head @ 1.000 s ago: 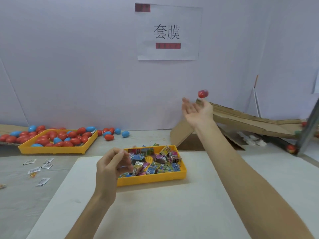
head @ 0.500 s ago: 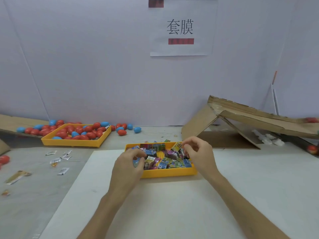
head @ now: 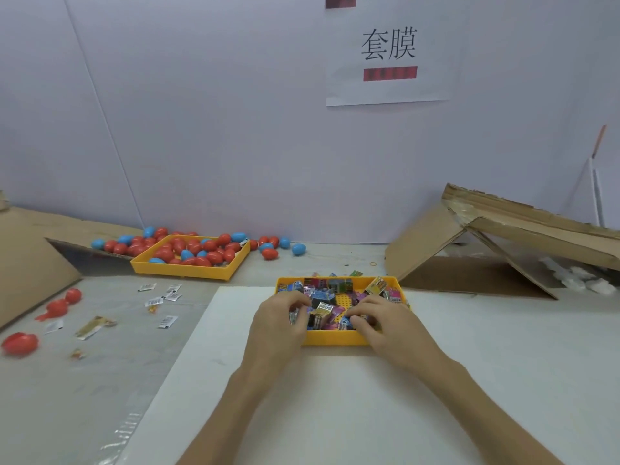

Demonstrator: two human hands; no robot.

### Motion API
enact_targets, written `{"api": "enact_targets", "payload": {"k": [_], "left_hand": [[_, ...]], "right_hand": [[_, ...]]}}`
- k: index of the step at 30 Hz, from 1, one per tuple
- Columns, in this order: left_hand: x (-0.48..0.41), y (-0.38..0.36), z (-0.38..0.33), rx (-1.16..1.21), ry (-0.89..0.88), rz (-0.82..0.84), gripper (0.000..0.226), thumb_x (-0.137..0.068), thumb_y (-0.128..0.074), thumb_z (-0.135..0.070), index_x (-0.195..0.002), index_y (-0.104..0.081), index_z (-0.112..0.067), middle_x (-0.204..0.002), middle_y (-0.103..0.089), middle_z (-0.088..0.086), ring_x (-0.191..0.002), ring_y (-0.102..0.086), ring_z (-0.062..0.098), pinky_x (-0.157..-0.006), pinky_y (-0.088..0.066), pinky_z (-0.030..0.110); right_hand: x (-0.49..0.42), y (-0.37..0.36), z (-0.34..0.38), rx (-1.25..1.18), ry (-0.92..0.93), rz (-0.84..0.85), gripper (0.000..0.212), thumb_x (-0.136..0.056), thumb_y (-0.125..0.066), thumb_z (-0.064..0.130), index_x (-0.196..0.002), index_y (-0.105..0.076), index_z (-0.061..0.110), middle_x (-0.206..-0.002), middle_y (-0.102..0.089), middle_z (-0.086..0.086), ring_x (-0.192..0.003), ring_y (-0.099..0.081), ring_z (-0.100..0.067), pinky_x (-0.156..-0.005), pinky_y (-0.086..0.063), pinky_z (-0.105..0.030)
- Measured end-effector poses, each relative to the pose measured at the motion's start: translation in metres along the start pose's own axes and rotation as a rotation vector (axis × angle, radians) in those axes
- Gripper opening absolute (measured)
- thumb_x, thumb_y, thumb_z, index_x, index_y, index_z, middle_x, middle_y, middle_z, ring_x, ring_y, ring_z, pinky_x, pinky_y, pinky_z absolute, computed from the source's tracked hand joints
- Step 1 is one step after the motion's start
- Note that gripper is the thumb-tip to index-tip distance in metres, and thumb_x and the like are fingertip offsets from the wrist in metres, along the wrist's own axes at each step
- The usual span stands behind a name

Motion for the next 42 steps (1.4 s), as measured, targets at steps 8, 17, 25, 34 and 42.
{"api": "enact_targets", "payload": {"k": [8, 17, 25, 34, 42], "left_hand": [[-0.053, 0.033, 0.04, -0.034, 0.144, -0.037, 0.014, -0.095, -0.063, -0.017, -0.099, -0.073, -0.027, -0.1, -0.071, -0.013, -0.091, -0.063, 0.003, -0.081, -0.052, 0.026], [-0.121, 0.062, 0.142, -0.539, 0.314, 0.075, 0.032, -0.095, -0.06, -0.022, -0.127, -0.064, -0.019, -0.124, -0.067, 0.005, -0.111, -0.063, 0.028, -0.083, -0.054, 0.041], [-0.14, 0.064, 0.158, -0.571, 0.252, -0.118, 0.029, -0.1, -0.054, -0.03, -0.078, -0.068, -0.018, -0.073, -0.065, 0.002, -0.076, -0.064, 0.024, -0.056, -0.042, 0.031], [-0.185, 0.076, 0.184, -0.685, 0.354, 0.161, 0.016, -0.096, -0.063, -0.029, -0.106, -0.074, -0.022, -0.096, -0.071, 0.003, -0.089, -0.065, 0.023, -0.08, -0.059, 0.036], [-0.178, 0.079, 0.17, -0.449, 0.304, -0.198, 0.028, -0.094, -0.071, -0.024, -0.12, -0.072, -0.013, -0.113, -0.057, 0.01, -0.097, -0.056, 0.022, -0.088, -0.053, 0.034]], "right_hand": [[-0.005, 0.003, -0.009, -0.119, -0.165, -0.108, 0.01, -0.088, -0.074, 0.032, -0.083, -0.069, 0.039, -0.091, -0.064, 0.017, -0.081, -0.059, -0.001, -0.077, -0.052, -0.029], [-0.003, 0.004, -0.008, -0.08, -0.197, -0.099, 0.013, -0.087, -0.073, 0.036, -0.08, -0.065, 0.043, -0.092, -0.062, 0.023, -0.083, -0.059, 0.0, -0.076, -0.05, -0.025], [-0.005, 0.004, -0.008, -0.081, -0.227, -0.1, 0.016, -0.078, -0.081, 0.042, -0.07, -0.068, 0.045, -0.096, -0.059, 0.037, -0.087, -0.057, 0.006, -0.062, -0.044, -0.022], [-0.008, 0.003, -0.007, -0.052, -0.214, -0.174, 0.026, -0.081, -0.081, 0.027, -0.066, -0.067, 0.042, -0.083, -0.064, 0.028, -0.089, -0.059, 0.003, -0.06, -0.047, -0.024], [-0.004, 0.012, -0.005, -0.136, -0.07, -0.402, 0.035, -0.074, -0.084, 0.001, -0.072, -0.066, 0.031, -0.08, -0.065, 0.016, -0.077, -0.061, -0.007, -0.065, -0.047, -0.017]]}}
Point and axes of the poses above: each hand's wrist, its own x-axis away from the middle knuckle, its own y-axis out of the back of the hand, z = x × y, the point moved 6 cm from there along -x, towards the middle knuckle
